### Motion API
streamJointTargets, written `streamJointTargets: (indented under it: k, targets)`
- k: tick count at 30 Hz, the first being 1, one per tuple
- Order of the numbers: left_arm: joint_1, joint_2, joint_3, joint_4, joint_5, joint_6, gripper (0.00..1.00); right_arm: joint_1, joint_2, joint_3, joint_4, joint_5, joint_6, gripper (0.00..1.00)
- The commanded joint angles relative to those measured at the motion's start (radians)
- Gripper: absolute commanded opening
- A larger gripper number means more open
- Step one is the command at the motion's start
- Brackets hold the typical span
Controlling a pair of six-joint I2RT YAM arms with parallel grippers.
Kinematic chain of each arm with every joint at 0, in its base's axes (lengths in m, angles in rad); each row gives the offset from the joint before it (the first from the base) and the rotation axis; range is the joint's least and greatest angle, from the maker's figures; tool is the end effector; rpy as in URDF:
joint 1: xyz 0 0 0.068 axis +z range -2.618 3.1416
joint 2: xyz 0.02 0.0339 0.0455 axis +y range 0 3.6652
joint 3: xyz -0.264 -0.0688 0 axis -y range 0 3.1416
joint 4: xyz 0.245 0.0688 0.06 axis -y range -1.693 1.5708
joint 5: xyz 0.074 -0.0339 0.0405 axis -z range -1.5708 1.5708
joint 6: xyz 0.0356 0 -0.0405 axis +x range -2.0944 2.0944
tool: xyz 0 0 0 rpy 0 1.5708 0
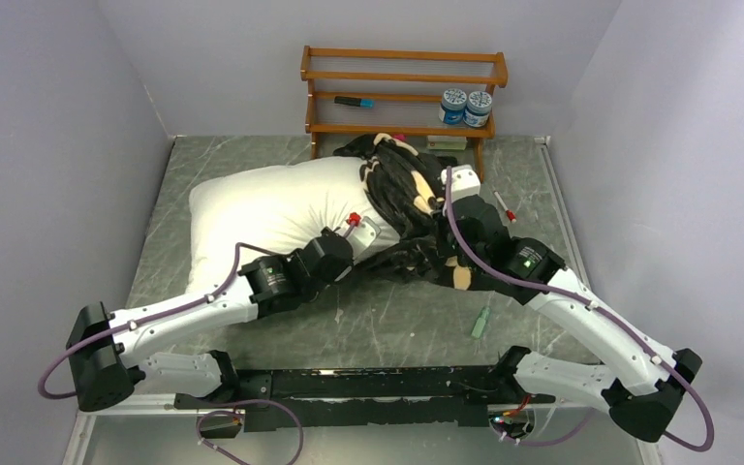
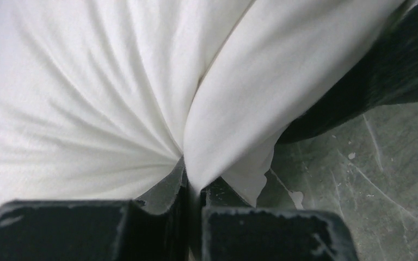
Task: Remove the pillowcase from the pillow
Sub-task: Remove the pillow from the pillowcase.
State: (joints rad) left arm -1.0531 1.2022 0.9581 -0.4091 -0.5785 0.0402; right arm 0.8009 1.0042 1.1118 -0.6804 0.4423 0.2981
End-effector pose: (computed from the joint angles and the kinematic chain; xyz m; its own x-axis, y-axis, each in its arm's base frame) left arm 0.1454 -0.2159 0.2957 -0.2799 0.5595 -0.7801 0.5244 0.7698 0.3639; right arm 0.1534 0.1363 0.3647 -0.4777 -0.1114 -0.8715 -0.2701 0.9625 0.0251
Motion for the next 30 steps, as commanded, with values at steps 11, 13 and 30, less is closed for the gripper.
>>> streamJointTargets:
  k: [11, 13, 30]
  targets:
    - [0.234, -0.081, 0.152, -0.331, -0.221, 0.017, 0.05, -0.215, 0.021, 0.225, -0.126, 0.262, -0.171, 0.00]
    - [0.235, -0.092, 0.177, -0.339, -0.171, 0.007, 0.05, -0.216, 0.018, 0.235, -0.113, 0.209, -0.186, 0.00]
    - [0.233, 0.034, 0.410, -0.265, 0.333, -0.156, 0.05, -0.214, 0.059, 0.330, -0.115, -0.467, -0.207, 0.52]
